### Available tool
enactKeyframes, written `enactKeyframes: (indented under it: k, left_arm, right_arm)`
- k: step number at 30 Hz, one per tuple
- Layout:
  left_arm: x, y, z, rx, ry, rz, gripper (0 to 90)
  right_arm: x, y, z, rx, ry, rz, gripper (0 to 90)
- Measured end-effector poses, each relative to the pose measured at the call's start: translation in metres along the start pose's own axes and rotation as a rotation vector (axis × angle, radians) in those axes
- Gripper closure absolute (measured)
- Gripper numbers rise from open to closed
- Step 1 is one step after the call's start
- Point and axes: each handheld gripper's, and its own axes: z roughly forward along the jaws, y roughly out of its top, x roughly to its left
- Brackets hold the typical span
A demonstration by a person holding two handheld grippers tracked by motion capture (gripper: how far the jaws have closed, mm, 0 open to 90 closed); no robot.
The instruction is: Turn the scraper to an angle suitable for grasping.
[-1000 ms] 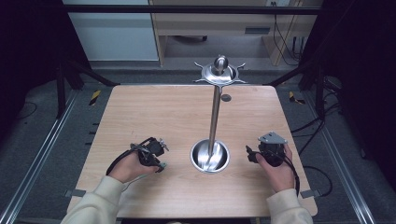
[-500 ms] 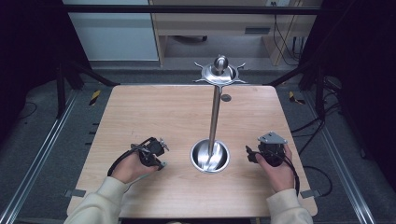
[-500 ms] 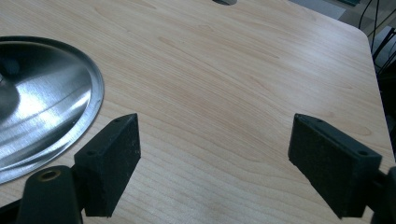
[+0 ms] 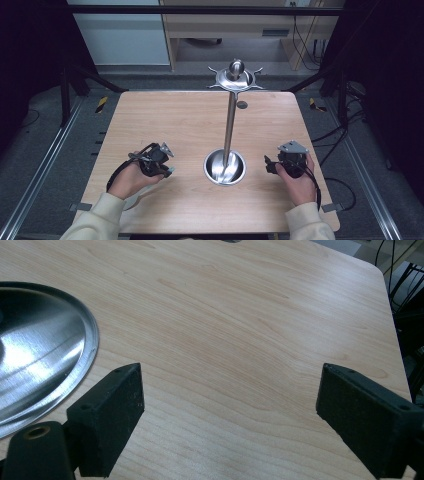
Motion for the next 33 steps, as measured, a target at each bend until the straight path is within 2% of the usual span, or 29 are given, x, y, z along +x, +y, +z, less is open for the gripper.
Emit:
enactKeyframes:
  k: [8, 11, 15, 21, 33]
  left_arm:
    - [-0.006, 0.001, -0.012, -0.029, 0.011, 0.01, 74.4]
    - [-0.008, 0.002, -0.024, -0.058, 0.021, 0.007, 74.5]
    - [-0.008, 0.002, -0.035, -0.074, 0.028, 0.012, 74.5]
    - [-0.012, 0.004, -0.057, -0.149, 0.043, 0.025, 74.6]
    - [-0.014, 0.008, -0.081, -0.226, 0.056, 0.021, 74.6]
  right_arm:
    - [-0.001, 0.001, 0.001, -0.003, 0.007, -0.001, 12.1]
    - [-0.002, 0.0, 0.001, -0.003, 0.008, 0.003, 12.2]
    - [-0.001, 0.0, 0.001, -0.006, 0.013, 0.002, 12.1]
    - [-0.002, 0.0, 0.001, -0.006, 0.015, -0.001, 12.1]
    - [0.0, -0.001, 0.001, 0.0, 0.014, -0.007, 12.0]
